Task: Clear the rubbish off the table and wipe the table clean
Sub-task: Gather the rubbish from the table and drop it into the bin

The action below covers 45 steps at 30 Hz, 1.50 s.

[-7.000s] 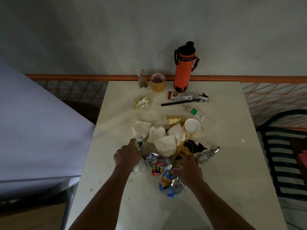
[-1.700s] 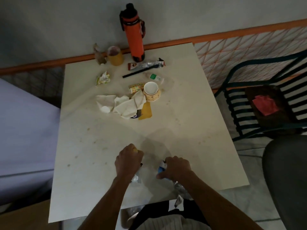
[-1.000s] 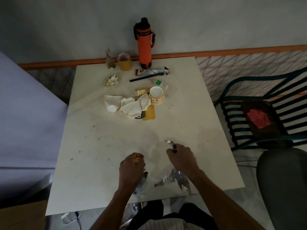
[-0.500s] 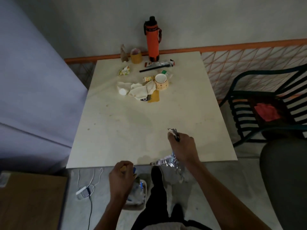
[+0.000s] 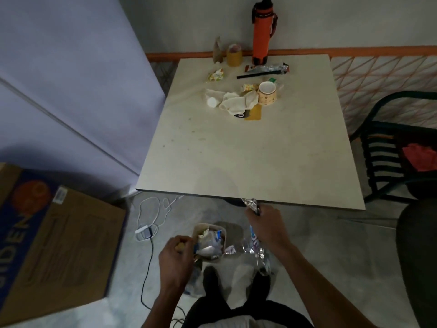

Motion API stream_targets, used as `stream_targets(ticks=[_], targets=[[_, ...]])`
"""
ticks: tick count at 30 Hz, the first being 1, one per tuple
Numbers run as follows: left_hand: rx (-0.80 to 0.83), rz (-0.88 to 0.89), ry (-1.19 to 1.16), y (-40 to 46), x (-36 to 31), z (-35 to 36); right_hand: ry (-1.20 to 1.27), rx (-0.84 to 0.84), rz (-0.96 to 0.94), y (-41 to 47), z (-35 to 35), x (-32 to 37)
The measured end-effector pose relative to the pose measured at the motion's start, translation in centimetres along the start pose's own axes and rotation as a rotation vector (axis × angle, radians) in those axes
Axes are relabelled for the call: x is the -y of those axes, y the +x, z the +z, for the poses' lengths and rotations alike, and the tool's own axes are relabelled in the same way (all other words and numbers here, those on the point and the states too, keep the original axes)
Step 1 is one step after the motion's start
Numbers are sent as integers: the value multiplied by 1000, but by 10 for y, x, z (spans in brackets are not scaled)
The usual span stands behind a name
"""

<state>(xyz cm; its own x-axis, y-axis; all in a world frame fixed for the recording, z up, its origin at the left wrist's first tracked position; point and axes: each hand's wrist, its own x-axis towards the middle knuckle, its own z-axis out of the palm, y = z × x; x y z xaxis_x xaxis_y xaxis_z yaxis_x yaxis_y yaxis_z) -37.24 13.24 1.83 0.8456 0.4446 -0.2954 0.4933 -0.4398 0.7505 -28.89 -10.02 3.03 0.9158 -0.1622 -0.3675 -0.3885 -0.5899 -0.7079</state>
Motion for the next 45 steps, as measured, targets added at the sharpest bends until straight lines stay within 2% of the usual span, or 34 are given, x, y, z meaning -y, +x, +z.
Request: stream_targets(ticks=[7, 18, 22, 32, 36, 40, 45], targets=[[16, 56, 4, 12, 29, -34, 65, 33, 109, -21, 52, 6], [172, 133, 104, 88, 101, -99, 203, -151, 390, -59, 140, 22], [219, 196, 151, 107, 112, -105, 245, -139, 451, -63, 163, 16], [355, 276, 199, 123, 123, -40, 345, -118, 547, -44, 212, -41], [398, 230, 223, 133, 145, 0, 355, -137, 559, -28, 239, -73], [439, 273, 235, 149, 177, 43, 359, -154, 587, -12, 271, -113], [417, 373, 314, 168, 218, 98, 345, -187, 604, 11, 315, -164]])
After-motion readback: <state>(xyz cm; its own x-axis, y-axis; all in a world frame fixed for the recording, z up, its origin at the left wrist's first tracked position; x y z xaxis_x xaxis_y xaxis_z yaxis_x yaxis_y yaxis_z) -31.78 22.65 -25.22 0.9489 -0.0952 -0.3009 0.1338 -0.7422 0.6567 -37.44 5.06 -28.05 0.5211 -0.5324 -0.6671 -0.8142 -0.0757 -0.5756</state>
